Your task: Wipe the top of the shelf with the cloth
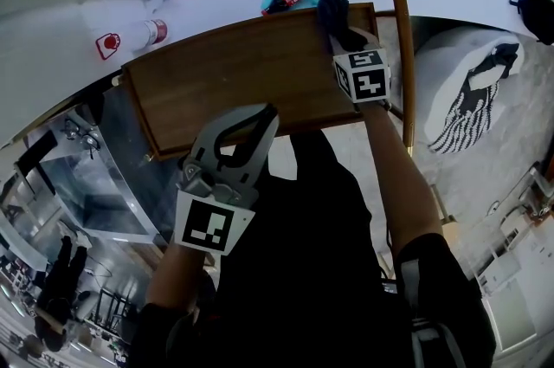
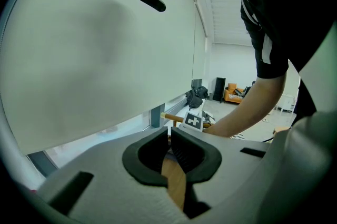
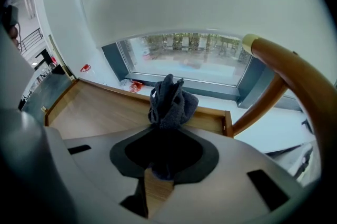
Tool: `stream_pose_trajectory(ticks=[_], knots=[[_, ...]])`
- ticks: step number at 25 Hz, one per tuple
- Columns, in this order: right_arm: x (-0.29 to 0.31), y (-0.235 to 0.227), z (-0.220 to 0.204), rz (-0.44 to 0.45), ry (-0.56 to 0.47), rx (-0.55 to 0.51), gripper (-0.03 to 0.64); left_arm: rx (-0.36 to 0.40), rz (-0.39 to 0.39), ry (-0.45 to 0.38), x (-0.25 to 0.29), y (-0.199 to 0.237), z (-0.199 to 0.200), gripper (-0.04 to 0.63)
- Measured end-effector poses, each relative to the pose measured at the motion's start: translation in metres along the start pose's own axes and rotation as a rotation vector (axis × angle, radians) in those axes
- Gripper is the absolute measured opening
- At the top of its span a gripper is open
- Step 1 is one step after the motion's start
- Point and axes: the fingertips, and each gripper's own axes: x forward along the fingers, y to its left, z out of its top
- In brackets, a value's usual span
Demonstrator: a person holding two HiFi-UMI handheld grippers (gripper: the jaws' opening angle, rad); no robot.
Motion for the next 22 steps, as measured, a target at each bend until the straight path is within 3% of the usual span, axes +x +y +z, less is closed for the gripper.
stream_pose_trajectory(ticks=[11,16,22], knots=[[-0.017,0.018,0.014,0.005,-0.035,-0.033,0.083,-0.008,0.046,-0.026,-0.027,0.008,-0.001,0.034],[-0.024,0.08,0.038,0.073,-0.068,-0.093,0.083,-0.028,0.105,-0.038,-0.07,0.022,-0.011,0.033],[-0.013,0.187,0.06,0.202,-0.089,-0.163,0.083,-0.069,0.197,-0.043,-0.135,0.042,-0.036,0.034]])
